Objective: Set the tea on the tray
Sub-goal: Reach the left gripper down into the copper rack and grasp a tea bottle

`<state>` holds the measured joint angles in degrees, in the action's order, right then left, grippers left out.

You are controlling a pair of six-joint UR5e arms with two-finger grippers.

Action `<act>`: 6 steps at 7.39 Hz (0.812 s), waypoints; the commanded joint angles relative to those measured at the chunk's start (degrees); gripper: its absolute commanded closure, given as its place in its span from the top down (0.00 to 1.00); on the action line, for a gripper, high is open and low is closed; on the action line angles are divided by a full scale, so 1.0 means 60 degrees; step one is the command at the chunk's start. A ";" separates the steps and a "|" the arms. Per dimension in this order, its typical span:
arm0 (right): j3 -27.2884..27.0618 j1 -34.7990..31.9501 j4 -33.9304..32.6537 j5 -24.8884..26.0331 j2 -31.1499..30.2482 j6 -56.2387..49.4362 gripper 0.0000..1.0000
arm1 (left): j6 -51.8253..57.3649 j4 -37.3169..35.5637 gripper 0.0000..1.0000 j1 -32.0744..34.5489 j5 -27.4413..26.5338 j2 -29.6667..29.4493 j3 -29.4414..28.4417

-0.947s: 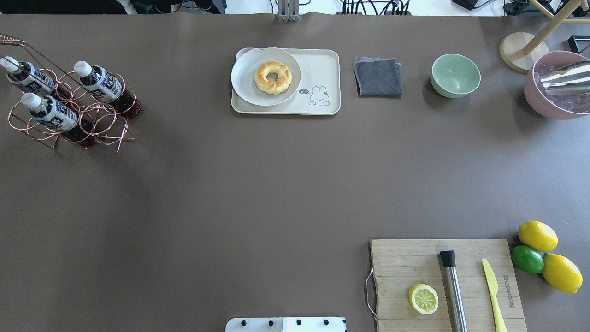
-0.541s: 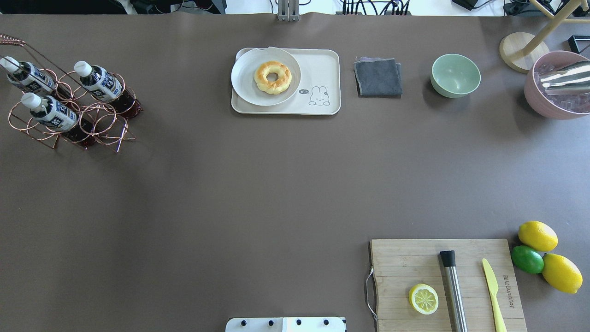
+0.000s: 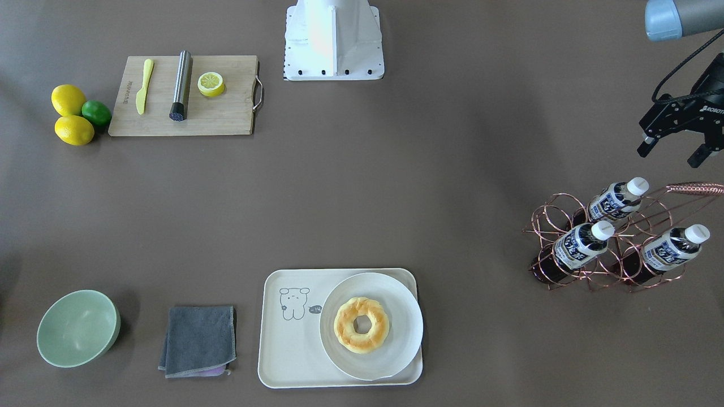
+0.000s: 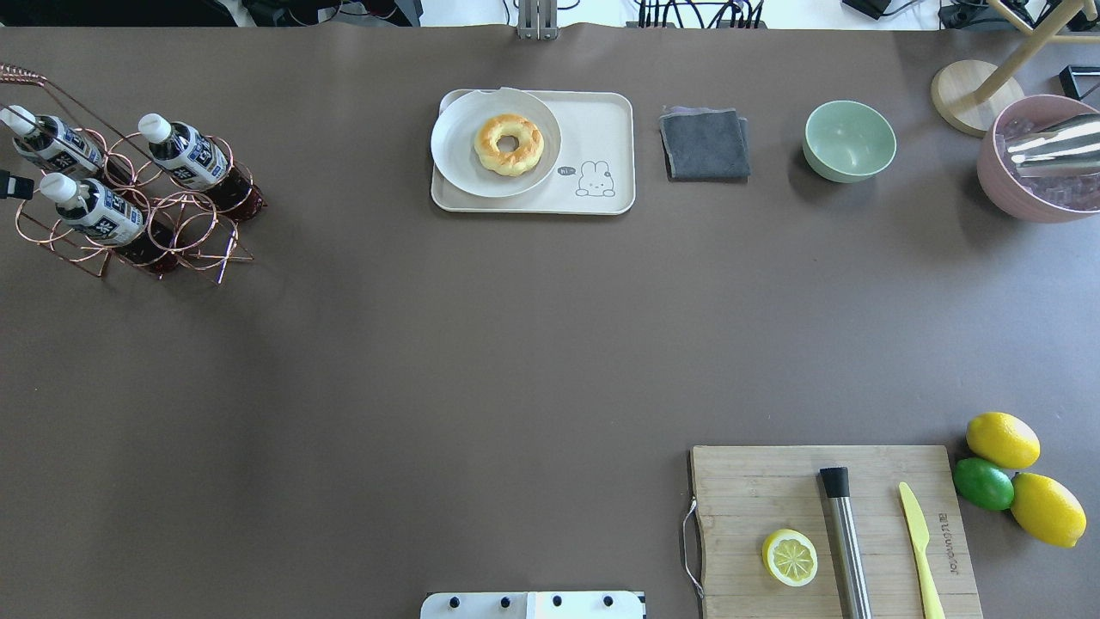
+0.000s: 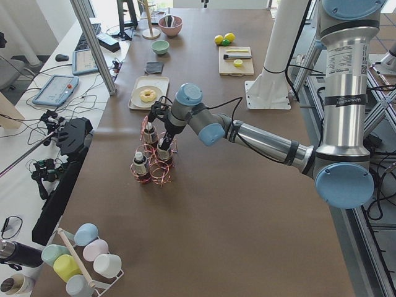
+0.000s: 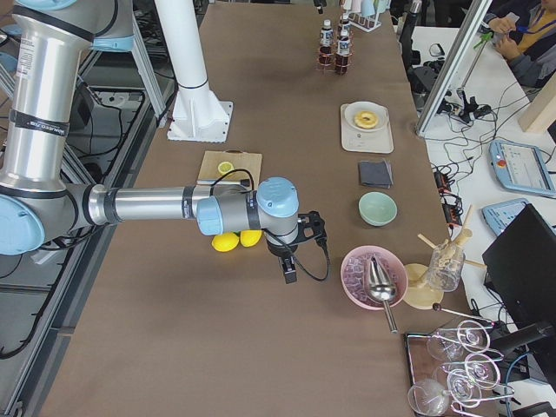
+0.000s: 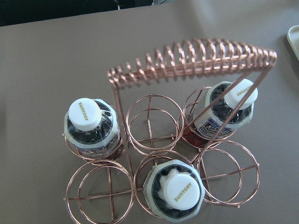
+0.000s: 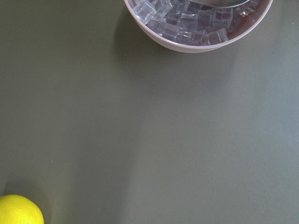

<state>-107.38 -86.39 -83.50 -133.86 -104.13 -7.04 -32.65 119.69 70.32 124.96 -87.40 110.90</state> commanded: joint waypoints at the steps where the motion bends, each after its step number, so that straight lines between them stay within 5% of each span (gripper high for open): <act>1: 0.0026 0.0013 0.0014 0.0000 -0.0076 0.0002 1.00 | -0.0111 0.0062 0.97 -0.0670 -0.0930 -0.0534 -0.0318; 6: 0.0011 -0.0002 0.0029 -0.0029 -0.0267 -0.0013 1.00 | -0.0477 0.0282 0.77 -0.0953 -0.1110 -0.0741 -0.0788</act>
<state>-107.32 -86.39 -83.37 -134.02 -105.60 -7.10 -35.24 121.23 64.85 118.41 -91.92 106.42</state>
